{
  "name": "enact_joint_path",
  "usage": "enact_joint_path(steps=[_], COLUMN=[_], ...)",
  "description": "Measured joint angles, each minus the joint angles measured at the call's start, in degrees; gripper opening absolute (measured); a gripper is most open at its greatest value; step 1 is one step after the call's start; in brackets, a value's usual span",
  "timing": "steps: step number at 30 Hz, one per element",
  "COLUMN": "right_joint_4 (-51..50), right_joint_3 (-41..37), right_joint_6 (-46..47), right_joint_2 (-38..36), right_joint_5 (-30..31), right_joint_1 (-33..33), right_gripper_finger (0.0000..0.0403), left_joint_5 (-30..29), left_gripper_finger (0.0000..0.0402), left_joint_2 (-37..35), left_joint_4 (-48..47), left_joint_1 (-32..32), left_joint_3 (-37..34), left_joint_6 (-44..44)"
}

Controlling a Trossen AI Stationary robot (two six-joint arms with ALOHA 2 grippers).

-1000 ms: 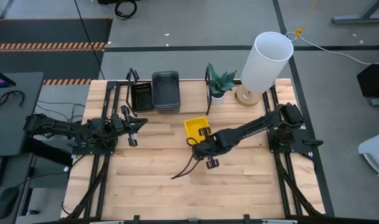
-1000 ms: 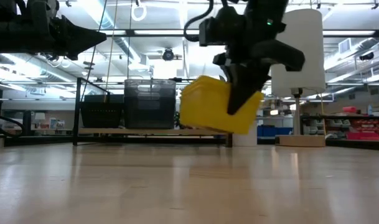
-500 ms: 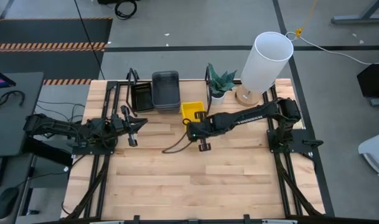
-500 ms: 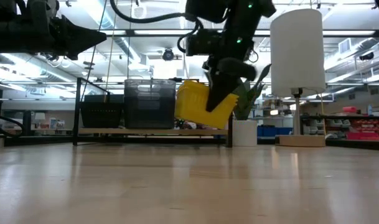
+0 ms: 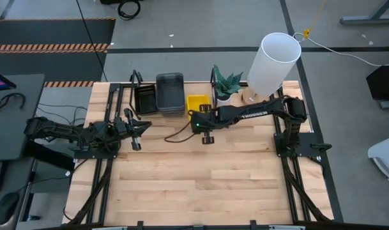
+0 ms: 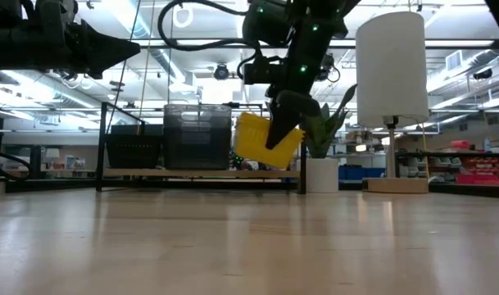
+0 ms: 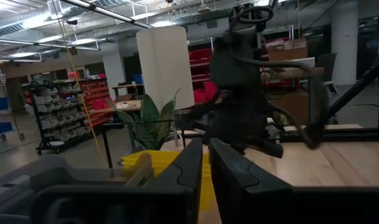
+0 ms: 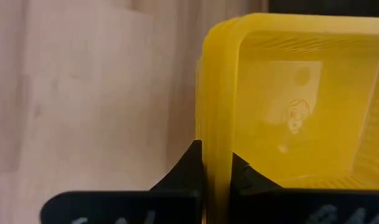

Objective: Stack baskets on shelf by color
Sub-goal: Put the stacked yellow bins on the shelf

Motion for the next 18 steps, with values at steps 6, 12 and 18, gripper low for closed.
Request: enact_joint_path(steps=[6,12,18], right_joint_4=[3.2,4.5,5.3], right_joint_3=[0.0,0.0,0.0], right_joint_6=[-1.7,-3.5,-3.9], right_joint_2=[0.0,0.0,0.0], right_joint_5=[0.2,0.7,3.0], right_joint_1=[-3.3,-4.8,-4.8], right_gripper_finger=[0.0016,0.0018,0.0021], left_joint_5=[0.0,0.0,0.0], left_gripper_finger=[0.0031,0.0034,0.004], left_joint_2=[0.0,0.0,0.0], left_joint_4=[0.0,0.0,0.0], left_joint_1=[0.0,0.0,0.0], left_joint_3=[0.0,0.0,0.0], left_joint_6=[0.0,0.0,0.0])
